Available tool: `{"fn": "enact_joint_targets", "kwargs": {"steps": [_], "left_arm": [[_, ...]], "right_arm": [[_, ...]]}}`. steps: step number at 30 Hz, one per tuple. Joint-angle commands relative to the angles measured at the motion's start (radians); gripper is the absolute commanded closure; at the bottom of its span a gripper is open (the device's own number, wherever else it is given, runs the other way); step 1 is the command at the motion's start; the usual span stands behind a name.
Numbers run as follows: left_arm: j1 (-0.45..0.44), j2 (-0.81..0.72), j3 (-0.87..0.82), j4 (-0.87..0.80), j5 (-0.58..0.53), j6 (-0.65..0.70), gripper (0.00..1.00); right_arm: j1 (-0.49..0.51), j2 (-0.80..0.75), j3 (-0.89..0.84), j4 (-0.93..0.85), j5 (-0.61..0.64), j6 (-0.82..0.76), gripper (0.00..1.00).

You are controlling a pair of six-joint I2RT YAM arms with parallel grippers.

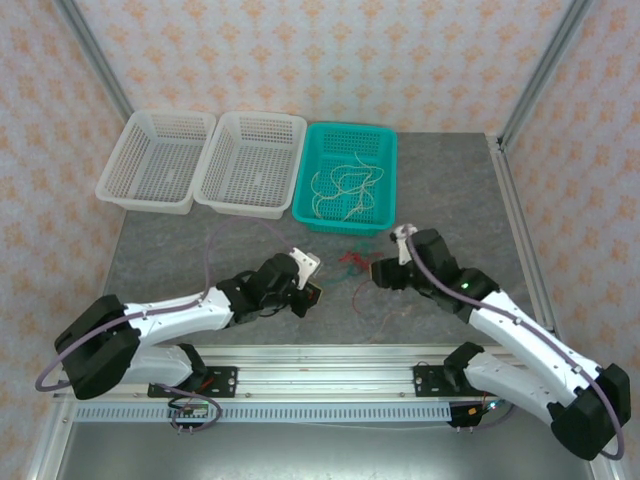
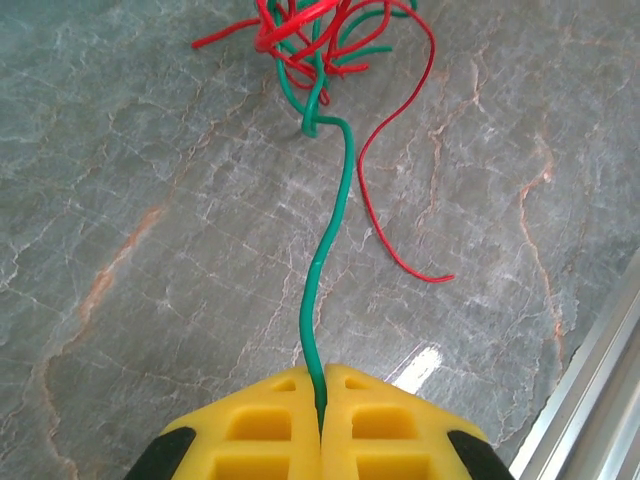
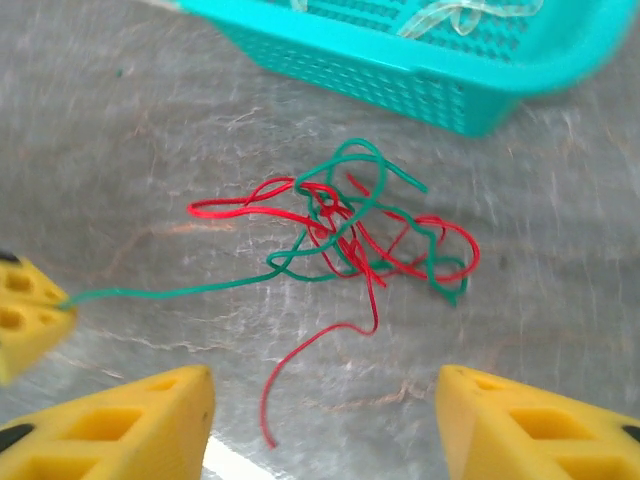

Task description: Untangle the cables

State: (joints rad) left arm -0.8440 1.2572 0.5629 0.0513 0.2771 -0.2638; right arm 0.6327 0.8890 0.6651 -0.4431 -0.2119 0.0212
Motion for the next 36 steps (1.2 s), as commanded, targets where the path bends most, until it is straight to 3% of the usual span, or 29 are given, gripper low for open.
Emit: {"fn": "enact_joint_targets", "kwargs": {"steps": [1,5,10,13,15,19,24,32,36], "left_arm": [[0.008,-0.044,-0.006,-0.019,-0.032,0.004,1.0],[0.007,-0.069,-0.022,0.004,0.025,0.0,1.0],[0.007,-0.097,-0.035,0.026,0.084,-0.001,1.0],[0.007,-0.121,-0.038,0.039,0.105,0.0,1.0],[0.007,-0.14,-0.038,0.045,0.128,0.004,1.0],[0.007,-0.195,-0.037,0.037,0.149,0.005,1.0],[0.012,-0.398,-0.05,-0.007,0.108,-0.009,1.0],[0.117,-0.851,0.042,-0.321,-0.187,-0.086,1.0],[0.158,-0.867,0.16,-0.472,-0.288,-0.098,1.0]], "right_arm": [[0.05,0.001,-0.082,0.23,0.071,-0.469,0.34],[0.091,0.039,-0.189,0.409,-0.053,-0.919,0.26],[0.096,0.167,-0.189,0.516,-0.145,-1.071,0.27],[0.114,0.26,-0.167,0.574,-0.128,-1.123,0.26],[0.116,0.326,-0.151,0.632,-0.133,-1.129,0.27],[0.118,0.44,-0.102,0.681,-0.146,-1.09,0.59],[0.117,0.536,-0.065,0.675,-0.093,-0.979,0.77],[0.122,0.461,-0.074,0.468,0.014,-0.855,0.73],[0.124,0.421,-0.058,0.318,0.017,-0.824,0.75]]}}
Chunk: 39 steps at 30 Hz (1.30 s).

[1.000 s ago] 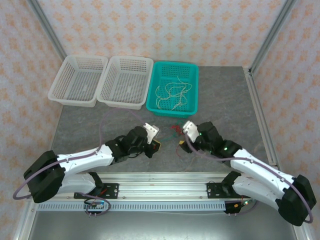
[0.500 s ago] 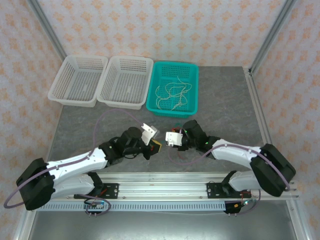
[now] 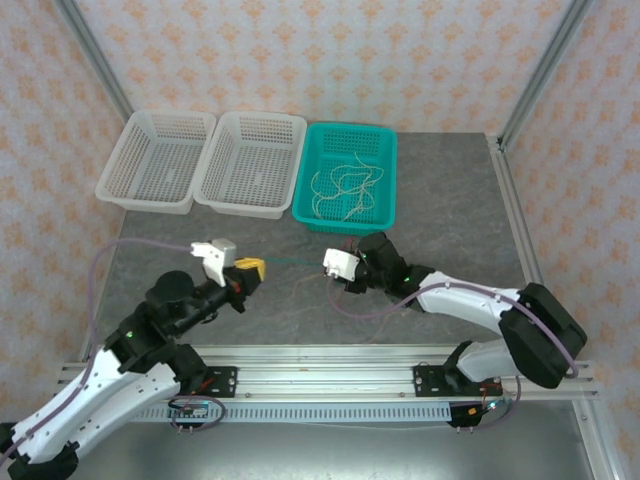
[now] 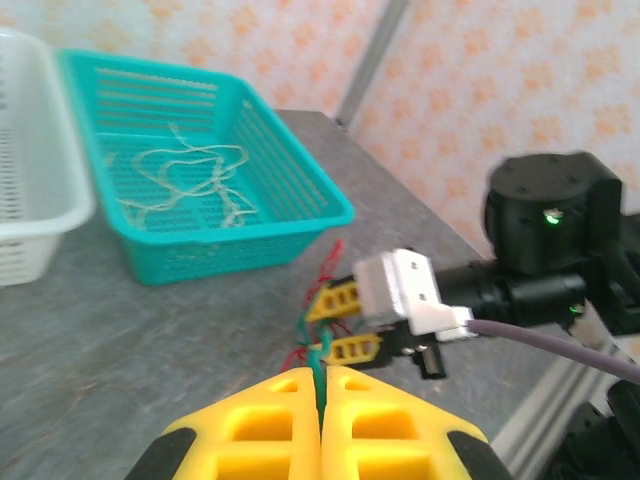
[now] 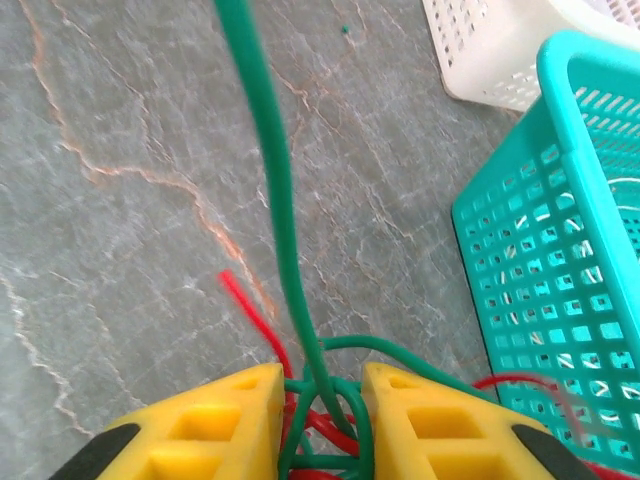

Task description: Untangle the cables

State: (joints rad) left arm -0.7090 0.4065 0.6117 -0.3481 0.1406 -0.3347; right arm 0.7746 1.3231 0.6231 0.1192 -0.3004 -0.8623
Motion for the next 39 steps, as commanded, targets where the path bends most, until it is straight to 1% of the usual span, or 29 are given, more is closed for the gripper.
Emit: {"fn": "enact_joint_targets", "kwargs": {"steps": [1,4,7,10,11,12,14,15,18,20,22,23,25,27,30,31,33,35,36,37,39], "left_arm": [[0.025,0.002,0.144,-0.104,-0.177,-0.032,1.0],[0.027,0.053,0.21,-0.15,-0.258,-0.062,1.0],[0.039,0.084,0.251,-0.194,-0.35,-0.101,1.0],[0.071,0.123,0.287,-0.289,-0.432,-0.143,1.0],[0.084,0.138,0.294,-0.328,-0.461,-0.16,1.0],[0.099,0.146,0.295,-0.355,-0.479,-0.176,1.0],[0.141,0.155,0.275,-0.386,-0.491,-0.194,1.0],[0.163,0.155,0.261,-0.393,-0.493,-0.228,1.0],[0.253,0.146,0.206,-0.373,-0.445,-0.251,1.0],[0.314,0.15,0.153,-0.291,-0.325,-0.239,1.0],[0.35,0.193,0.106,-0.22,-0.201,-0.244,1.0],[0.355,0.225,0.087,-0.194,-0.147,-0.247,1.0],[0.355,0.279,0.068,-0.171,-0.089,-0.239,1.0],[0.355,0.314,0.052,-0.152,-0.042,-0.236,1.0],[0.355,0.346,0.041,-0.125,0.041,-0.24,1.0],[0.354,0.354,0.039,-0.104,0.087,-0.243,1.0],[0.352,0.364,0.036,-0.027,0.216,-0.251,1.0],[0.331,0.373,0.039,0.083,0.357,-0.253,1.0],[0.31,0.376,0.054,0.108,0.405,-0.239,1.0],[0.274,0.384,0.082,0.105,0.435,-0.208,1.0],[0.186,0.411,0.156,0.032,0.445,-0.087,1.0]], "right_arm": [[-0.018,-0.024,-0.016,-0.261,0.113,0.076,0.75],[-0.018,-0.036,-0.028,-0.307,0.168,0.086,0.75],[-0.018,-0.033,-0.032,-0.372,0.277,0.103,0.74],[-0.018,-0.034,-0.036,-0.404,0.437,0.148,0.74],[-0.018,-0.031,-0.042,-0.402,0.512,0.165,0.7],[-0.018,-0.028,-0.046,-0.403,0.57,0.178,0.68],[-0.023,-0.02,-0.045,-0.426,0.655,0.208,0.68],[-0.027,-0.017,-0.045,-0.433,0.683,0.225,0.67],[-0.039,-0.016,-0.045,-0.451,0.729,0.268,0.67],[-0.041,-0.029,-0.048,-0.45,0.704,0.274,0.69],[-0.041,-0.046,-0.051,-0.437,0.658,0.276,0.71],[-0.041,-0.058,-0.049,-0.431,0.633,0.278,0.72],[-0.04,-0.09,-0.032,-0.44,0.568,0.283,0.71],[-0.034,-0.133,-0.004,-0.459,0.492,0.301,0.66],[-0.016,-0.226,0.047,-0.464,0.323,0.378,0.55],[-0.012,-0.251,0.061,-0.445,0.257,0.426,0.53],[-0.008,-0.287,0.067,-0.354,0.134,0.536,0.52],[-0.008,-0.319,0.039,-0.218,0.019,0.636,0.48],[-0.008,-0.327,0.026,-0.162,0.0,0.678,0.47],[-0.008,-0.337,0.018,-0.116,0.007,0.732,0.45],[-0.008,-0.346,0.029,-0.096,0.086,0.832,0.44]]}}
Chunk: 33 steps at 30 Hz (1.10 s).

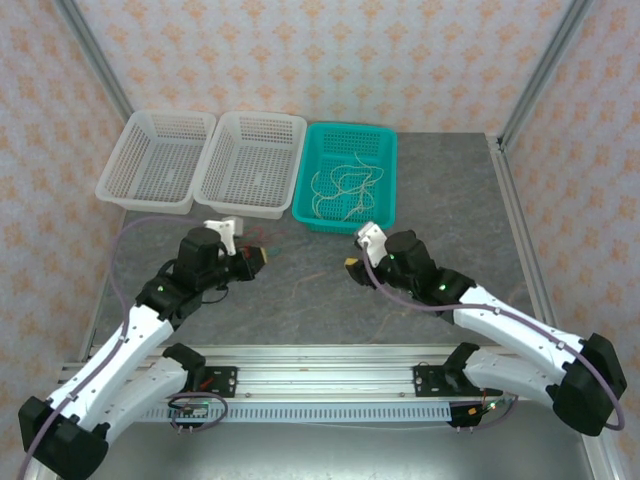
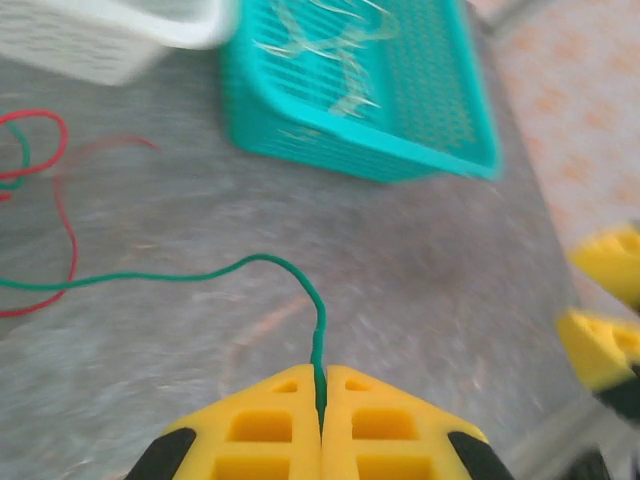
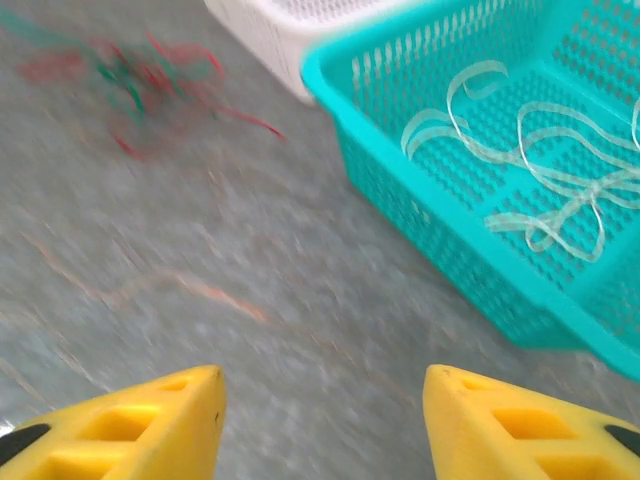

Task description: Untangle the cables

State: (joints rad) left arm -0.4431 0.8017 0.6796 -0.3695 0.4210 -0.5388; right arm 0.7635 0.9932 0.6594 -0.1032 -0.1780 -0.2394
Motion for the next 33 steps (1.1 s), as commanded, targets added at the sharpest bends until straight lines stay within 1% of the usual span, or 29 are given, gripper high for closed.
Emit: {"fn": "enact_joint_targets", "kwargs": {"steps": [1,2,4,6,7,9,12,13,14,17,20,24,26,28,30,33], "left_arm": [[-0.125,0.039,0.125,0.009,0.169,0.175,1.0],[-0.164,0.064,0.151,-0.019,0.186,0.216,1.0],[-0.22,0.102,0.171,-0.026,0.225,0.254,1.0],[-0.267,0.119,0.17,-0.007,0.225,0.278,1.0],[-0.281,0.123,0.166,-0.006,0.202,0.29,1.0],[-0.286,0.128,0.156,-0.025,0.102,0.298,1.0],[-0.286,0.169,0.143,-0.097,-0.056,0.326,1.0],[-0.286,0.195,0.136,-0.113,-0.08,0.333,1.0],[-0.286,0.22,0.128,-0.121,-0.079,0.335,1.0],[-0.286,0.294,0.092,-0.106,-0.056,0.334,1.0],[-0.286,0.329,0.055,-0.081,-0.076,0.332,1.0],[-0.285,0.331,0.027,-0.068,-0.077,0.341,1.0],[-0.285,0.325,0.011,-0.075,-0.084,0.341,1.0],[-0.286,0.316,-0.009,-0.081,-0.096,0.336,1.0],[-0.285,0.308,-0.026,-0.084,-0.109,0.328,1.0],[-0.285,0.298,-0.028,-0.105,-0.129,0.301,1.0]], "right_arm": [[0.004,-0.016,0.005,0.111,0.007,0.262,0.44],[0.003,-0.015,0.021,0.09,0.021,0.287,0.44],[0.003,-0.017,0.035,0.05,0.017,0.296,0.44],[0.002,-0.026,0.046,-0.005,0.054,0.327,0.44],[0.0,-0.035,0.051,-0.045,0.073,0.338,0.44],[-0.013,-0.052,0.043,-0.108,0.107,0.372,0.42],[-0.047,-0.064,0.034,-0.219,0.156,0.427,0.46],[-0.047,-0.059,0.035,-0.266,0.17,0.432,0.47],[-0.047,-0.052,0.036,-0.3,0.172,0.436,0.47],[-0.047,-0.012,0.043,-0.361,0.099,0.464,0.45],[-0.047,0.055,0.061,-0.345,-0.002,0.542,0.44],[-0.036,0.184,0.144,-0.32,-0.037,0.686,0.43],[-0.015,0.293,0.228,-0.358,-0.008,0.72,0.38],[0.009,0.383,0.307,-0.385,0.021,0.726,0.37],[0.04,0.468,0.373,-0.398,0.099,0.745,0.35],[0.092,0.582,0.459,-0.426,0.254,0.713,0.27]]}}
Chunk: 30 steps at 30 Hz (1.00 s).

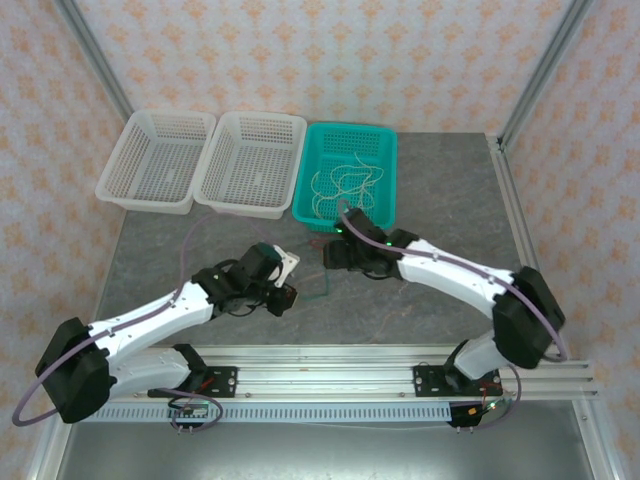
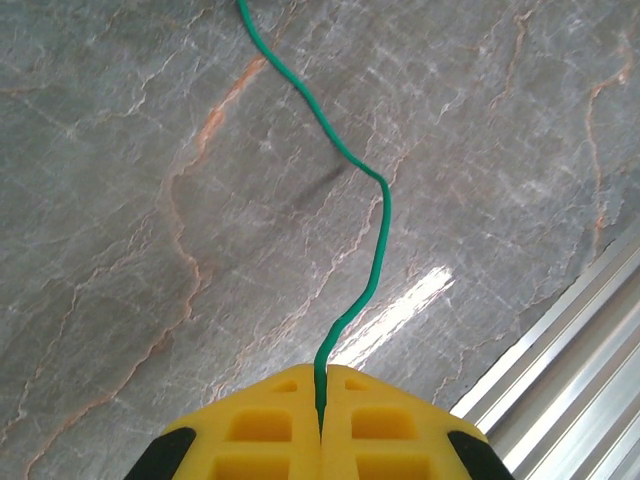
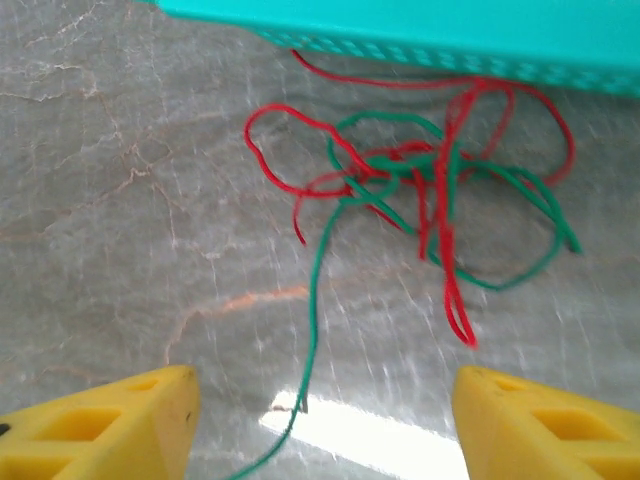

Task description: Untangle the cables

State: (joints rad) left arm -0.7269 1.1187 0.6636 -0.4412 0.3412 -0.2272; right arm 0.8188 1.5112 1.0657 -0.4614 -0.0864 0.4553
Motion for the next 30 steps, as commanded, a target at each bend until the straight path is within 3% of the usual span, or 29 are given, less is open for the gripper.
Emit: {"fn": "enact_joint_targets", "kwargs": {"steps": [1,3,6,11,20,26,30], "left_arm": [[-0.001,-0.025,-0.006,-0.049,-0.066,-0.025,1.0],[-0.002,-0.042,0.008,-0.093,-0.094,-0.057,1.0],[-0.002,-0.115,0.015,-0.158,-0.115,-0.112,1.0],[-0.001,-0.269,-0.025,-0.209,-0.125,-0.172,1.0],[-0.001,-0.345,-0.048,-0.248,-0.157,-0.272,1.0],[-0.002,-0.402,-0.028,-0.291,-0.207,-0.284,1.0],[-0.001,-0.451,-0.014,-0.327,-0.275,-0.302,1.0]], "right_arm": [[0.051,0.099,0.073,-0.08,0.237,0.008,0.25],[0.066,0.16,0.103,-0.106,0.349,0.002,0.23],[0.073,0.22,0.128,-0.083,0.402,-0.028,0.19],[0.077,0.29,0.142,0.019,0.38,-0.027,0.13],[0.084,0.441,0.213,0.073,0.225,0.024,0.11],[0.085,0.521,0.236,0.053,0.241,0.04,0.3],[0.083,0.526,0.236,0.053,0.256,0.055,0.64]]}}
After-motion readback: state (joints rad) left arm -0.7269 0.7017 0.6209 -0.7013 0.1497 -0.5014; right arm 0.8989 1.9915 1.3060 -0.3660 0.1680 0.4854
